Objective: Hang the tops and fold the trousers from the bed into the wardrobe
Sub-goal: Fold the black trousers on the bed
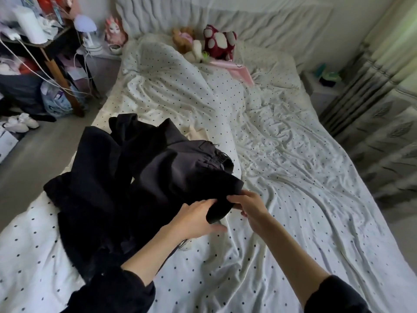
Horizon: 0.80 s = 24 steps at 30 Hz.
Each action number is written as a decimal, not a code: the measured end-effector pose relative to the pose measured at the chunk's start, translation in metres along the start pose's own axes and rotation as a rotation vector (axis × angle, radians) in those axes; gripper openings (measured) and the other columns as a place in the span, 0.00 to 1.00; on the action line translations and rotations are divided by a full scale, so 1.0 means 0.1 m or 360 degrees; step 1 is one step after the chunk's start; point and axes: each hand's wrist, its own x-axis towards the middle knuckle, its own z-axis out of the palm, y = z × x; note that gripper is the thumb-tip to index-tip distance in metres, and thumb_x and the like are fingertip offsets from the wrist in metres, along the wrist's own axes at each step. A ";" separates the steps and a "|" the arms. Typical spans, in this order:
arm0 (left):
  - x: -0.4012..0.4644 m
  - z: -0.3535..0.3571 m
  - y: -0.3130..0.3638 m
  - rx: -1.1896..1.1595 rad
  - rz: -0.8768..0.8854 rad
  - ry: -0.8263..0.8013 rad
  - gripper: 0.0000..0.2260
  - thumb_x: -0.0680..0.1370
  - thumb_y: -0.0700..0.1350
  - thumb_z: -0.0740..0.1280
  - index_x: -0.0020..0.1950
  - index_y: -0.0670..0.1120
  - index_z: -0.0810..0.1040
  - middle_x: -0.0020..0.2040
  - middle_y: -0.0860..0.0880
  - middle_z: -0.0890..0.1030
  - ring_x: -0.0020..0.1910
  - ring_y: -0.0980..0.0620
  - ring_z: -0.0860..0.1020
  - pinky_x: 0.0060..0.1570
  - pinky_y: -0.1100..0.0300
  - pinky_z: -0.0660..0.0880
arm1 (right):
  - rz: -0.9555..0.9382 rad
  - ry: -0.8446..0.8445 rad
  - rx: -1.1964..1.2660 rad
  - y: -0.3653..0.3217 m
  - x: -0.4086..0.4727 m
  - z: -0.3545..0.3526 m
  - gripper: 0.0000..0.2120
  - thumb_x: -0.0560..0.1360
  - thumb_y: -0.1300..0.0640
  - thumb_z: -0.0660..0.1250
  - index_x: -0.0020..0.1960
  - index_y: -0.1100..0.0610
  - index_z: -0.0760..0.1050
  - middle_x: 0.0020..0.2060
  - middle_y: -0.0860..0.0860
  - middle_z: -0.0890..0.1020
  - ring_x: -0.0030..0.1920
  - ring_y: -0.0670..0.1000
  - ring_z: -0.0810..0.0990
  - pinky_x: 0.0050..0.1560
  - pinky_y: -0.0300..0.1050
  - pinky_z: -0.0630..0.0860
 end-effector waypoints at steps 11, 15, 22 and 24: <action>-0.27 -0.21 0.45 0.0201 -0.0098 0.0930 0.06 0.80 0.46 0.60 0.53 0.45 0.73 0.45 0.49 0.79 0.45 0.48 0.79 0.37 0.60 0.68 | -0.0578 0.0426 -0.0020 -0.47 -0.35 -0.71 0.05 0.70 0.64 0.70 0.46 0.61 0.81 0.38 0.54 0.84 0.40 0.51 0.84 0.44 0.44 0.80; -0.53 -0.47 0.97 0.0072 0.0009 0.1068 0.06 0.81 0.44 0.57 0.54 0.43 0.69 0.39 0.51 0.74 0.43 0.45 0.77 0.35 0.59 0.64 | -0.0962 0.0695 -0.0279 -0.67 -0.77 -1.15 0.07 0.70 0.56 0.71 0.45 0.58 0.80 0.51 0.50 0.76 0.47 0.45 0.76 0.40 0.32 0.70; -1.07 -0.65 2.09 -0.0165 0.0216 0.1127 0.01 0.81 0.42 0.56 0.51 0.45 0.65 0.43 0.46 0.74 0.41 0.48 0.73 0.39 0.59 0.66 | -0.1302 0.0501 -0.0104 -0.72 -1.68 -2.12 0.02 0.70 0.59 0.70 0.39 0.57 0.79 0.43 0.49 0.83 0.45 0.49 0.81 0.46 0.47 0.77; -1.16 -0.61 2.35 -0.0166 0.0254 0.1070 0.02 0.82 0.44 0.54 0.50 0.47 0.64 0.41 0.45 0.73 0.38 0.48 0.71 0.39 0.57 0.66 | -0.1319 0.0530 -0.0074 -0.67 -1.87 -2.36 0.04 0.70 0.58 0.70 0.37 0.57 0.77 0.35 0.50 0.81 0.40 0.52 0.81 0.40 0.48 0.78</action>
